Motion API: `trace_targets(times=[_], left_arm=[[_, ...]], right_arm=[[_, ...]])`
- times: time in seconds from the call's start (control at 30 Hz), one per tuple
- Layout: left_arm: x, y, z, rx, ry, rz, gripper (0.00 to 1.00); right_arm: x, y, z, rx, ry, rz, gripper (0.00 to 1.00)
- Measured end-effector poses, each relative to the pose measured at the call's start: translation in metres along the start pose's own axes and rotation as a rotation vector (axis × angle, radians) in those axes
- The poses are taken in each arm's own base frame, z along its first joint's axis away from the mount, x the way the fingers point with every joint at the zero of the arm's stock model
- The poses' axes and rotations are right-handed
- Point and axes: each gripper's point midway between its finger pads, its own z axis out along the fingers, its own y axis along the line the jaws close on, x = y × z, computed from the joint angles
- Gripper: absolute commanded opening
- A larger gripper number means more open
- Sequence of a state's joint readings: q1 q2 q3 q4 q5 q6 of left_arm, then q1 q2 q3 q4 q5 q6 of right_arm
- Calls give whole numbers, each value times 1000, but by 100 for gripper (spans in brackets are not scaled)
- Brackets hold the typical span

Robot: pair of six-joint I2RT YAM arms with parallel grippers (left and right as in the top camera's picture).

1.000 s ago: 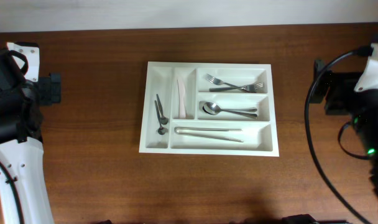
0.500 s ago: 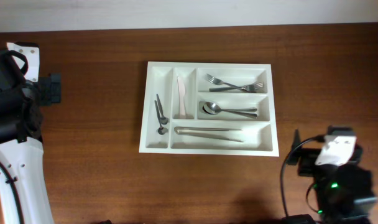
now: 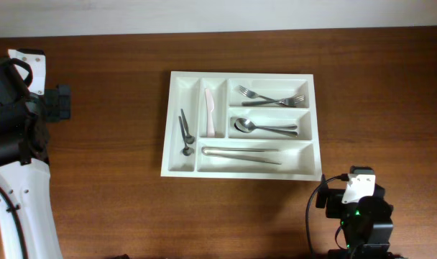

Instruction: Pack container

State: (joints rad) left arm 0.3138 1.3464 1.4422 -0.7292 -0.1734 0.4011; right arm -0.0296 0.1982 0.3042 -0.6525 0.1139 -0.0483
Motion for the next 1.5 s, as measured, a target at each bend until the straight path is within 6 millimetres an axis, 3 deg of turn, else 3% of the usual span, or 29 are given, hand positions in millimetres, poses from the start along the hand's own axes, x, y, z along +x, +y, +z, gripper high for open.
trace_targets(times=[0.5, 1.5], left_arm=[[0, 0, 0, 0, 0, 0, 99], [0, 0, 0, 0, 0, 0, 99]], right_arm=[[29, 5, 13, -10, -14, 1, 99], [26, 11, 11, -50, -43, 4, 99]])
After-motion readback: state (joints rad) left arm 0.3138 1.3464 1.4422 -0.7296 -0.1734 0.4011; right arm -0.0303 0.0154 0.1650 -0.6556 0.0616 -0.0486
